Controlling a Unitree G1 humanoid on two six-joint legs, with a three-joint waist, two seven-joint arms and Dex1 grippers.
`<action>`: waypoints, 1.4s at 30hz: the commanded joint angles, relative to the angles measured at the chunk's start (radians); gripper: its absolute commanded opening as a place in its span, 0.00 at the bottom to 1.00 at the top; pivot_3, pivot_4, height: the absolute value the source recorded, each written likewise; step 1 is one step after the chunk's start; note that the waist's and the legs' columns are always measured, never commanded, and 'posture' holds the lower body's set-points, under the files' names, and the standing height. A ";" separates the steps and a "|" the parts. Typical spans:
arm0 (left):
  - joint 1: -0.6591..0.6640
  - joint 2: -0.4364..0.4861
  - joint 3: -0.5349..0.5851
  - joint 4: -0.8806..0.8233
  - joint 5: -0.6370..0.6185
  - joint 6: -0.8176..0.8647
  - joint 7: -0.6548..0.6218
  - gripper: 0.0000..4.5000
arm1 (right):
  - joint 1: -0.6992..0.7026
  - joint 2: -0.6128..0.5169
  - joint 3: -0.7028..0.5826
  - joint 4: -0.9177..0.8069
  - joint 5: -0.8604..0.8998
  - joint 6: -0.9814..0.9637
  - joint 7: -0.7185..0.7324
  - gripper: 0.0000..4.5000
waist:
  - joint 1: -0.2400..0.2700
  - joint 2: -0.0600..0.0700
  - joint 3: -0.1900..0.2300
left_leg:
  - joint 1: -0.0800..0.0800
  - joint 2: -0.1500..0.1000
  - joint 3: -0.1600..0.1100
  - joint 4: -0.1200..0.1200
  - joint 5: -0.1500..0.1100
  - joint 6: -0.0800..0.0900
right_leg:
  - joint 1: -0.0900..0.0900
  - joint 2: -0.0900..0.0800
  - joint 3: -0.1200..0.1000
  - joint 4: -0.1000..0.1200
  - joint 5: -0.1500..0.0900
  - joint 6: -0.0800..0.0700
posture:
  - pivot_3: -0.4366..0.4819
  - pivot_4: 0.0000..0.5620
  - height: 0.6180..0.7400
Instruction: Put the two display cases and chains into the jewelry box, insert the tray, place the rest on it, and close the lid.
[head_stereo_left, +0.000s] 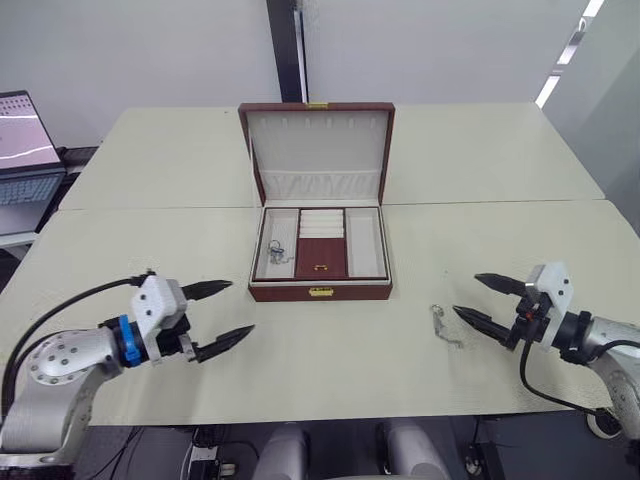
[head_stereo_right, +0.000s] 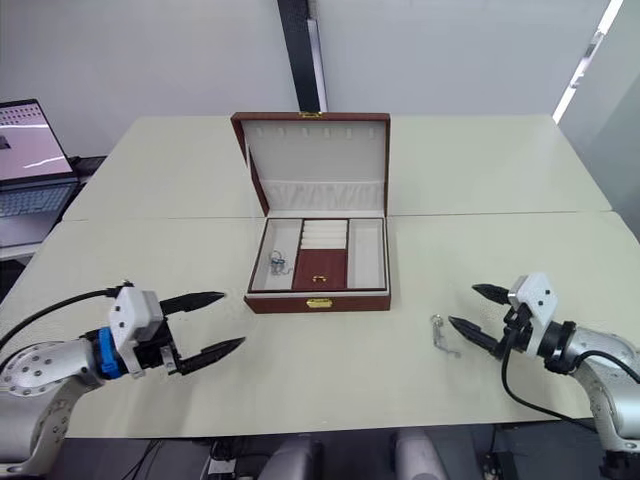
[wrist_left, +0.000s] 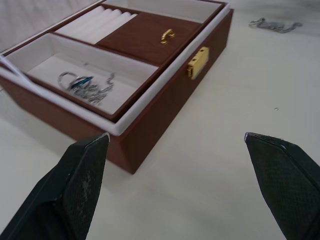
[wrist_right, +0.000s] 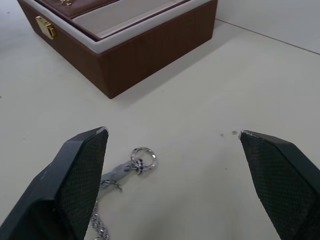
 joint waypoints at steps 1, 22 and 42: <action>-0.003 -0.020 -0.084 -0.102 0.006 -0.017 -0.013 1.00 | 0.060 0.032 0.044 -0.092 -0.030 0.000 -0.058 0.99 | 0.001 0.000 0.000 | 0.000 0.000 0.000 0.000 0.000 0.000 | 0.000 0.000 0.000 0.000 0.000 0.000 | 0.48 0.27 1.00; 0.042 -0.064 -0.187 -0.083 0.038 -0.109 -0.034 1.00 | 0.145 0.115 0.194 -0.113 -0.208 -0.007 -0.258 0.95 | -0.001 -0.003 -0.002 | 0.002 0.000 0.000 0.000 0.000 0.000 | 0.002 0.001 0.000 0.000 0.000 0.000 | 0.48 0.27 1.00; 0.038 -0.096 -0.192 0.011 0.040 -0.194 -0.067 1.00 | 0.136 0.100 0.188 -0.076 -0.236 0.008 -0.281 0.00 | 0.000 -0.006 -0.006 | 0.004 0.000 -0.002 0.000 0.000 0.000 | 0.005 0.001 -0.001 -0.001 0.000 0.000 | 0.48 0.27 1.00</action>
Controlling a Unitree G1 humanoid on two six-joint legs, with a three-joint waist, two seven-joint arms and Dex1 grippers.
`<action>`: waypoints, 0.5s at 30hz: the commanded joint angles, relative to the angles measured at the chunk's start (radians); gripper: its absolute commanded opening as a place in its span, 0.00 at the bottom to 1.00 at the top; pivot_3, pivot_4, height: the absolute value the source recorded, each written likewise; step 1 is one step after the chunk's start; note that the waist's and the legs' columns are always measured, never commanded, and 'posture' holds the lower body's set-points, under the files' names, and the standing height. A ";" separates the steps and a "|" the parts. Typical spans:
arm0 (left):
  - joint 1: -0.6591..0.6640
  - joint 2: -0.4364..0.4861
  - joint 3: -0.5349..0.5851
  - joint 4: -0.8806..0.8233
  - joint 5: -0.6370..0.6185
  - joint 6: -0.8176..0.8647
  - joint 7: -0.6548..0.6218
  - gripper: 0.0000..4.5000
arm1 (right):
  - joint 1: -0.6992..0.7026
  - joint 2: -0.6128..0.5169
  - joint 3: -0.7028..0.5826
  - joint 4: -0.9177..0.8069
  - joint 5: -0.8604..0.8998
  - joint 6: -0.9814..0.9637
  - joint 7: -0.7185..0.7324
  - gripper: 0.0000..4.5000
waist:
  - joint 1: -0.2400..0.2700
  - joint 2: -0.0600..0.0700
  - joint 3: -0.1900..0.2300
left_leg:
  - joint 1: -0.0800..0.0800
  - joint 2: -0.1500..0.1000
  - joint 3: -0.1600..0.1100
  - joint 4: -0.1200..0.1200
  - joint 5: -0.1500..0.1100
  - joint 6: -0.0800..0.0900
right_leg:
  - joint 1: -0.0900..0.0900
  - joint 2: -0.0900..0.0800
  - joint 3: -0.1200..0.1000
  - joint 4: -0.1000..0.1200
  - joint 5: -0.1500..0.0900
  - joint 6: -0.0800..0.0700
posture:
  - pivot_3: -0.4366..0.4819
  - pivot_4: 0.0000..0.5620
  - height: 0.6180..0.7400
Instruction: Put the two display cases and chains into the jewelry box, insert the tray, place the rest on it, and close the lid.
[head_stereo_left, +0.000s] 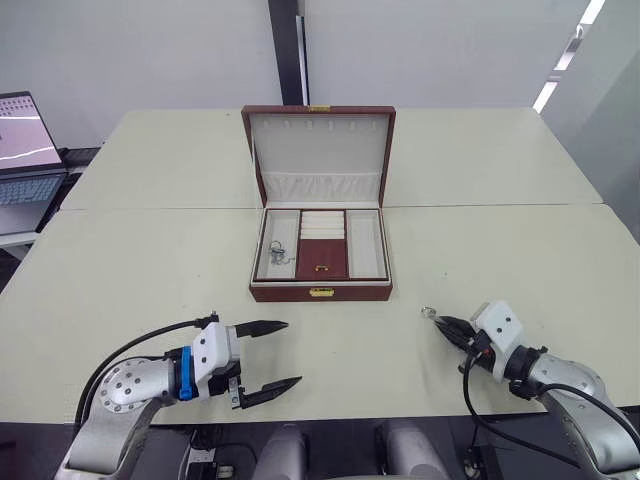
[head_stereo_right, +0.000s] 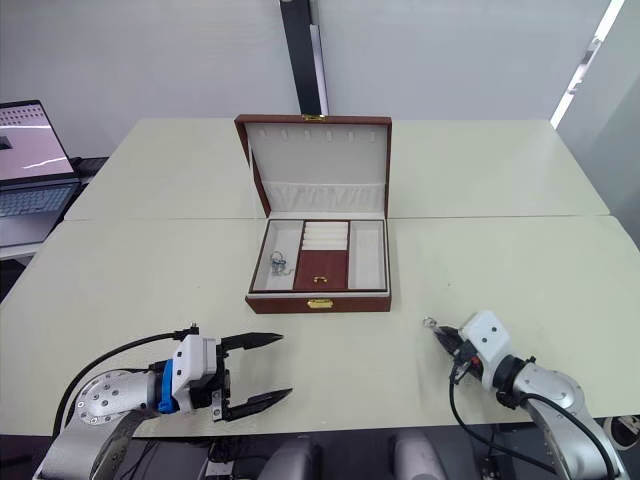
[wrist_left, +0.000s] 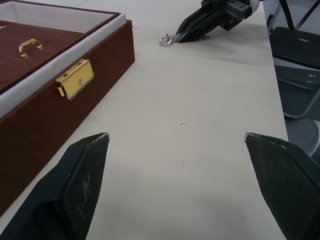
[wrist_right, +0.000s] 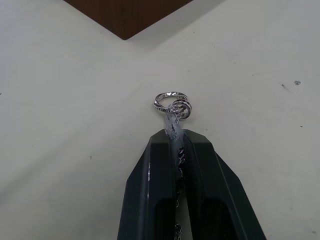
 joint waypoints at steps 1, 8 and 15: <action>-0.010 -0.001 0.001 -0.024 -0.018 -0.001 0.000 1.00 | 0.015 -0.003 -0.003 0.022 0.006 0.023 0.006 0.00 | 0.000 0.000 0.000 | 0.000 0.000 0.000 0.000 0.000 0.000 | 0.000 0.000 0.000 0.000 0.000 0.000 | 0.48 0.27 1.00; -0.027 -0.003 0.003 -0.041 -0.023 0.020 0.015 1.00 | -0.005 0.005 -0.043 -0.023 0.103 0.027 0.042 0.00 | 0.000 0.000 0.000 | 0.000 0.000 0.000 0.000 0.000 0.000 | 0.000 0.000 0.000 0.000 0.000 0.000 | 0.48 0.27 1.00; -0.047 0.004 0.011 -0.090 -0.040 0.079 0.051 1.00 | -0.059 -0.007 -0.090 -0.113 0.252 0.102 0.088 0.00 | -0.001 0.001 0.001 | 0.000 0.000 0.000 0.000 0.000 0.000 | 0.000 0.000 0.000 0.000 0.000 0.000 | 0.48 0.27 1.00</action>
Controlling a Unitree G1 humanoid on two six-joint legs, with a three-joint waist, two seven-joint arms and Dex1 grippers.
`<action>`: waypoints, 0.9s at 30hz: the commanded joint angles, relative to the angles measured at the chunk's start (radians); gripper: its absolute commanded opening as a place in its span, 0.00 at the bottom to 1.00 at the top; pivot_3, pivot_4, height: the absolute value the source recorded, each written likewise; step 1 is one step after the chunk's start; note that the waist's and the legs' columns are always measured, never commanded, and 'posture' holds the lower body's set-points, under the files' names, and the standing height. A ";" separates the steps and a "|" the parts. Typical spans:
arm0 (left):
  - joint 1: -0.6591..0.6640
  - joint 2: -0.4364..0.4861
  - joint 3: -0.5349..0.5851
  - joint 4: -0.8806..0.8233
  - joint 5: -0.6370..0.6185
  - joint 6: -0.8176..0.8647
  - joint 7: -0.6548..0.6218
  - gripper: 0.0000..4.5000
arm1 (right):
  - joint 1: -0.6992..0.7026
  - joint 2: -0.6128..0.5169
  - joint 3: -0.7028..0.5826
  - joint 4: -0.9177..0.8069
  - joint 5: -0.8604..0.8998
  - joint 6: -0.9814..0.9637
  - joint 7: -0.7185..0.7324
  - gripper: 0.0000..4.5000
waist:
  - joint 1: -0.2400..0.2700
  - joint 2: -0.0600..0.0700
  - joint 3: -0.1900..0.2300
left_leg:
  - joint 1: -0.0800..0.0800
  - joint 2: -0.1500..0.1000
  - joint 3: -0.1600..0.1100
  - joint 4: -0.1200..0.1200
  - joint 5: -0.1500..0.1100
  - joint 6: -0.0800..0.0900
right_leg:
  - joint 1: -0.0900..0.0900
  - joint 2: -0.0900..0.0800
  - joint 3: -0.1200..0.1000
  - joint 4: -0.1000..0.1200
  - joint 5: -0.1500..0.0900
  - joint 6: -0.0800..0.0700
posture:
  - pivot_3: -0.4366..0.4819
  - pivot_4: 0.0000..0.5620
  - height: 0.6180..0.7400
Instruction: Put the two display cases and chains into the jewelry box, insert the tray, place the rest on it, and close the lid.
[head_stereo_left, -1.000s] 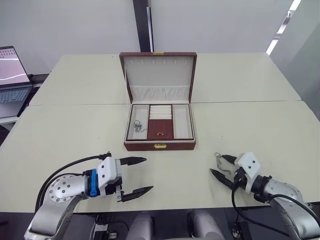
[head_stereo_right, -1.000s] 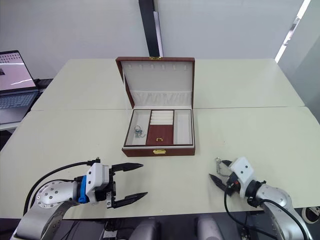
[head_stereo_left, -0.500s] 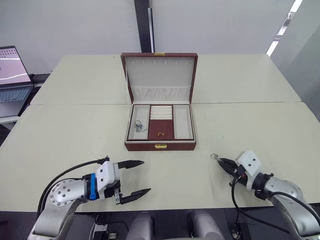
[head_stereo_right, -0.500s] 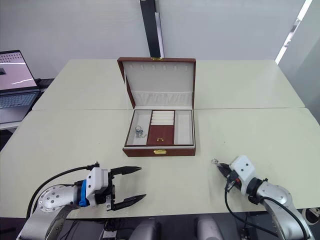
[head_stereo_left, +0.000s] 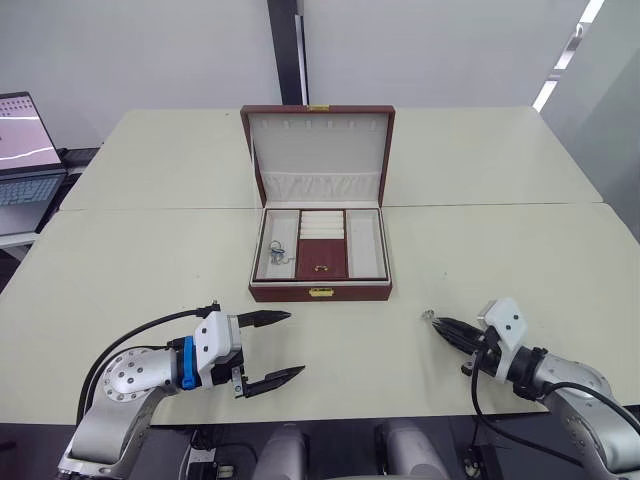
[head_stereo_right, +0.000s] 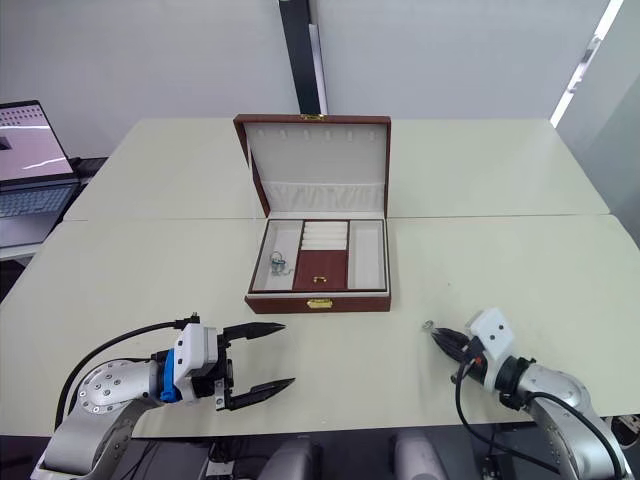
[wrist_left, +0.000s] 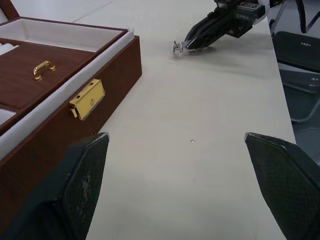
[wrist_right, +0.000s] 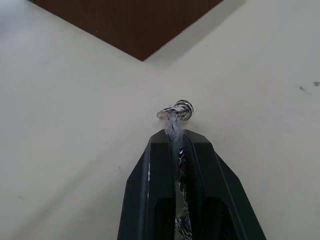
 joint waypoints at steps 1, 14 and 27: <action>-0.018 0.005 0.014 -0.054 -0.025 0.036 0.027 1.00 | -0.041 -0.013 -0.042 -0.066 0.075 0.032 0.016 0.00 | 0.001 0.000 0.000 | 0.000 0.000 0.000 0.000 0.000 0.000 | 0.000 0.000 0.000 0.000 0.000 0.000 | 0.48 0.27 1.00; -0.003 -0.020 0.031 -0.156 -0.047 0.139 0.153 1.00 | -0.313 -0.020 -0.042 -0.099 0.215 0.170 -0.006 0.00 | 0.000 0.000 0.000 | 0.000 0.000 0.000 0.000 0.000 0.000 | -0.001 0.000 0.000 0.000 0.000 0.000 | 0.48 0.27 1.00; 0.038 -0.044 0.040 -0.210 -0.050 0.171 0.248 1.00 | -0.560 -0.014 -0.039 -0.036 0.284 0.250 -0.020 0.00 | 0.000 0.001 0.001 | -0.001 0.000 0.000 0.000 0.000 0.000 | -0.002 0.000 0.000 0.000 0.000 0.000 | 0.48 0.27 1.00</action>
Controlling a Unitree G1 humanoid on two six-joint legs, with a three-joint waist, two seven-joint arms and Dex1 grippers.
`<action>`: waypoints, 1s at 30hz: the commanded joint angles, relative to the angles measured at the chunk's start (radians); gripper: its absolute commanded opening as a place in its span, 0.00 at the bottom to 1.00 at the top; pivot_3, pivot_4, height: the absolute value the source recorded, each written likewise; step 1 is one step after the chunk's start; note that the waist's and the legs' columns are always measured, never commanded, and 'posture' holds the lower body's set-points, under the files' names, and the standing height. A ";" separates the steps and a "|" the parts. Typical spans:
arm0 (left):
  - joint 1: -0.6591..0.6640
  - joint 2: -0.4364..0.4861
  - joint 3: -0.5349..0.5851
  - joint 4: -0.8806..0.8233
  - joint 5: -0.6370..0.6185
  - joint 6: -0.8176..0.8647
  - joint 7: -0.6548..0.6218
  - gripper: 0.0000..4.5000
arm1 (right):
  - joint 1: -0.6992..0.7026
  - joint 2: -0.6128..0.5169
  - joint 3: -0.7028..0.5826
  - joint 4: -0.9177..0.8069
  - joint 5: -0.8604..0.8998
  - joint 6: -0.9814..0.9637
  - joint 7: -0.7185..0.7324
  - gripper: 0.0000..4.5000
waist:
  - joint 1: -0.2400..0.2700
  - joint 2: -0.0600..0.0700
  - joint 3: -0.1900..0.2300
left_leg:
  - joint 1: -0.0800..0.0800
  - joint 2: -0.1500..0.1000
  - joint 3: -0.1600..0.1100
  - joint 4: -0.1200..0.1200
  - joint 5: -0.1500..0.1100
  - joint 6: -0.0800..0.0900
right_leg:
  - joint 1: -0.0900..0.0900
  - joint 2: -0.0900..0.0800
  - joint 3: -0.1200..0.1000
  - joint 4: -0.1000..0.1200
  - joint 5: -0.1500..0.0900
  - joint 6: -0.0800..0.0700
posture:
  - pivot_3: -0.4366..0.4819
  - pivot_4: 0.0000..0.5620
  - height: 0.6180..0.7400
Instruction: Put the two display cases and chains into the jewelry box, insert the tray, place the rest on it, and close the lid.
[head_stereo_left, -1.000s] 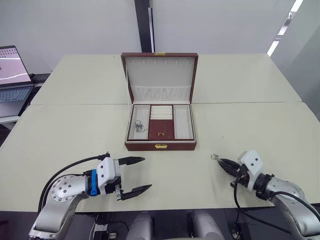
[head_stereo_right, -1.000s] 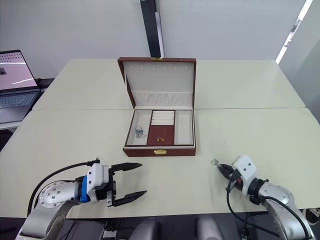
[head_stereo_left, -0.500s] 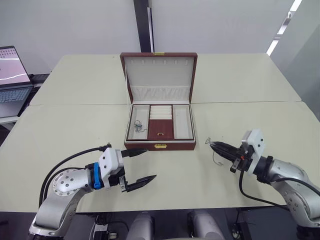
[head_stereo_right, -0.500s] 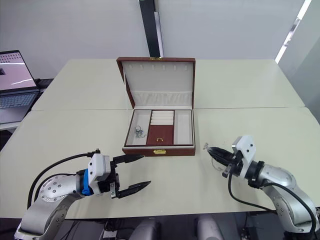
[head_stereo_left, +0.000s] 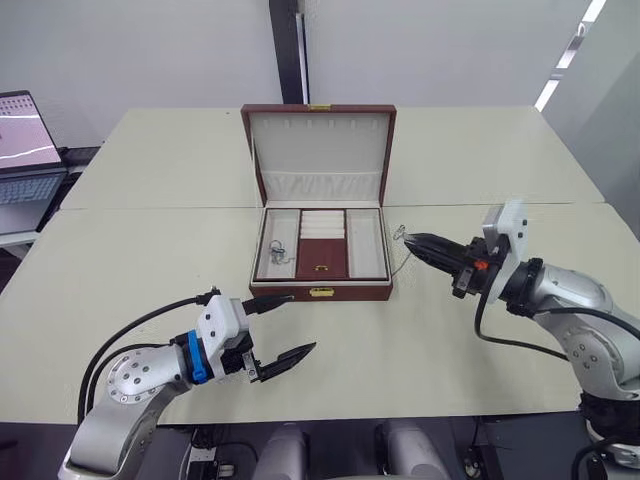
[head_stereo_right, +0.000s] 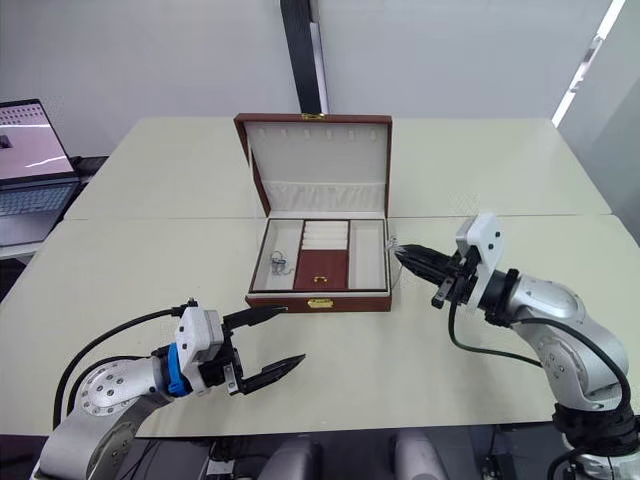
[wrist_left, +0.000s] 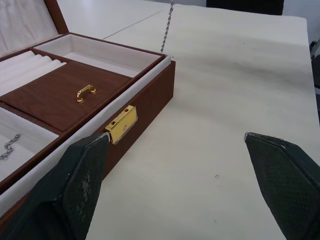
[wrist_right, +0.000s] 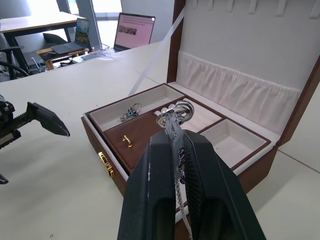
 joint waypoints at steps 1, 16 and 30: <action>0.006 -0.017 0.028 -0.038 -0.013 -0.001 0.029 1.00 | -0.079 0.008 -0.013 0.008 0.026 0.007 -0.011 0.00 | 0.000 0.000 0.000 | 0.000 0.000 0.000 0.000 0.000 0.000 | 0.000 0.000 0.000 0.000 0.000 0.000 | 0.48 0.27 1.00; 0.060 -0.094 0.079 -0.108 -0.020 0.029 0.178 1.00 | -0.279 0.072 0.025 0.078 0.018 0.038 -0.040 0.00 | 0.000 0.001 0.000 | -0.002 0.000 0.001 0.000 0.000 0.000 | -0.003 0.000 0.001 0.001 0.000 0.000 | 0.48 0.27 1.00; 0.117 -0.154 0.121 -0.197 -0.031 0.093 0.325 1.00 | -0.340 0.140 0.110 0.140 -0.056 0.010 -0.059 0.00 | 0.000 0.001 0.000 | -0.002 0.000 0.001 0.000 0.000 0.000 | -0.003 0.000 0.001 0.001 0.000 0.000 | 0.48 0.27 1.00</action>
